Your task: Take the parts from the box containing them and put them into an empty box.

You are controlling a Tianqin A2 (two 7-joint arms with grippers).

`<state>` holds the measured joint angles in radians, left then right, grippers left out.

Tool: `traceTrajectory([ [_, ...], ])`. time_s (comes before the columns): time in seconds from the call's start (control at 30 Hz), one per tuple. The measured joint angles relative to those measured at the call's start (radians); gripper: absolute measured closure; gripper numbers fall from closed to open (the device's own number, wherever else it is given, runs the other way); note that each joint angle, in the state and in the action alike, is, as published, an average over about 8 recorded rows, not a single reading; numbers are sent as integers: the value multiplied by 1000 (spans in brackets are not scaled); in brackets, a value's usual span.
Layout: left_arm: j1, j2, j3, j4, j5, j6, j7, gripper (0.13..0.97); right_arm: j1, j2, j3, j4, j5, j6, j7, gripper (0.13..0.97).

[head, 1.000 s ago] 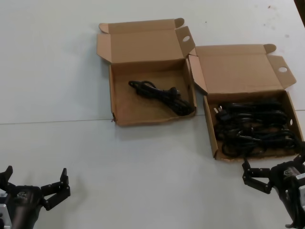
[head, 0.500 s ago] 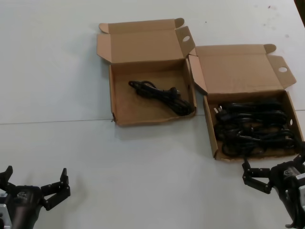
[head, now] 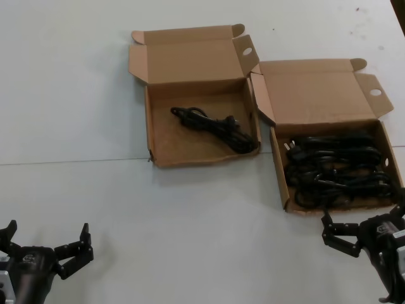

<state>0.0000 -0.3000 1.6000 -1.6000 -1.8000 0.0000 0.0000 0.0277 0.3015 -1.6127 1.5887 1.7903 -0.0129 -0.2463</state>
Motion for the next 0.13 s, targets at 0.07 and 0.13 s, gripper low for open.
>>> traceTrajectory([
  [0.07,0,0,0,0,0,0,0,132,0,0,0,0,0,0,0,129],
  [0.13,0,0,0,0,0,0,0,132,0,0,0,0,0,0,0,129],
])
